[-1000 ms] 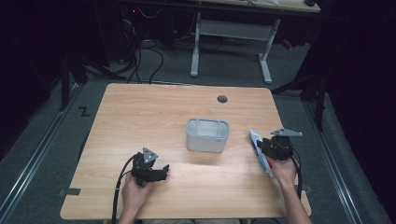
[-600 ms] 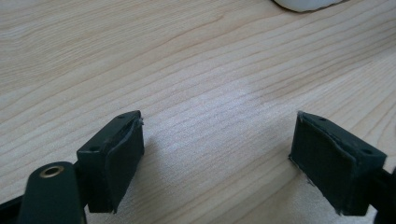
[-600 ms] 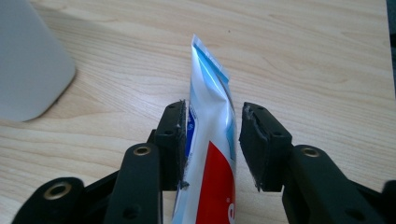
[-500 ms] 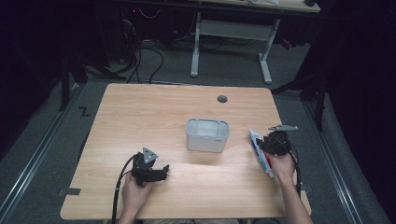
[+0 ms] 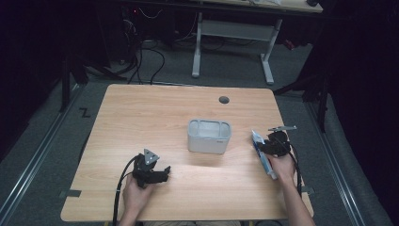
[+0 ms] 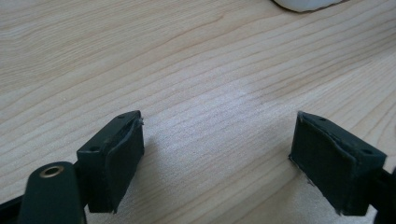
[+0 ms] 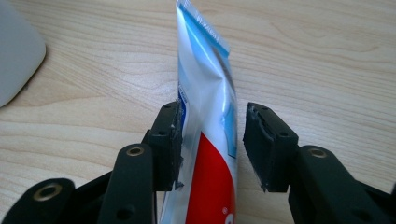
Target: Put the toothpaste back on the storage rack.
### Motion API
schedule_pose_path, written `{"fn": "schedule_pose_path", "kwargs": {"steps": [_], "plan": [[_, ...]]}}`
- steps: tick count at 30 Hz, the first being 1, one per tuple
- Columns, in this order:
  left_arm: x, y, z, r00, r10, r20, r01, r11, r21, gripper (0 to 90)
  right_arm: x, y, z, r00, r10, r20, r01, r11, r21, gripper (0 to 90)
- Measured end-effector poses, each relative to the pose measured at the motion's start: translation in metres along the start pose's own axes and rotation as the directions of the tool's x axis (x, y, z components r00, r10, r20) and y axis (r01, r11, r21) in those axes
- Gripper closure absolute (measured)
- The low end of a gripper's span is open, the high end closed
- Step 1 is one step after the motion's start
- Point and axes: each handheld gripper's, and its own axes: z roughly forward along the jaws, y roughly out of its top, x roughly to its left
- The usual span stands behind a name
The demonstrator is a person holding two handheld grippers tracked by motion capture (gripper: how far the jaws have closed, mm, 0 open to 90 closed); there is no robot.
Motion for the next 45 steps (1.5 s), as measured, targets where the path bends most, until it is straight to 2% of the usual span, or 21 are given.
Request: {"fn": "schedule_pose_path", "kwargs": {"steps": [11,15,18,22,26,31,42,45], "plan": [[0.000,0.000,0.000,1.0000,0.000,0.000,0.000,1.0000,0.000,17.6,0.006,0.001,0.012,0.9995,-0.028,0.011,0.028,0.999,0.046,55.0],[0.000,0.000,0.000,1.0000,-0.001,0.000,0.001,1.0000,-0.001,17.6,0.005,0.001,0.012,0.9998,-0.019,-0.003,0.019,0.999,0.051,55.1],[0.000,0.000,0.000,1.0000,-0.001,0.000,0.001,1.0000,0.000,17.6,0.005,0.002,0.013,0.9996,-0.027,0.002,0.027,0.997,0.067,55.1],[0.000,0.000,0.000,1.0000,-0.001,0.000,0.001,1.0000,0.000,17.6,0.011,0.007,0.016,0.9971,-0.069,0.031,0.065,0.992,0.112,55.1],[-0.001,0.000,0.000,1.0000,-0.001,0.000,0.001,1.0000,0.000,17.6,0.012,0.007,0.016,0.9973,-0.067,0.028,0.064,0.992,0.112,56.1],[-0.001,0.000,0.000,1.0000,-0.002,0.001,0.002,1.0000,0.000,17.6,0.012,0.009,0.015,0.9972,-0.075,-0.001,0.074,0.988,0.133,62.3],[-0.001,0.000,0.000,1.0000,-0.002,0.001,0.002,1.0000,0.000,17.6,0.020,0.013,0.013,0.9907,-0.136,0.004,0.133,0.977,0.169,69.4],[-0.001,0.000,0.000,1.0000,0.000,0.001,0.000,1.0000,0.000,17.6,0.019,0.013,0.012,0.9925,-0.122,-0.004,0.121,0.979,0.165,70.3]]}}
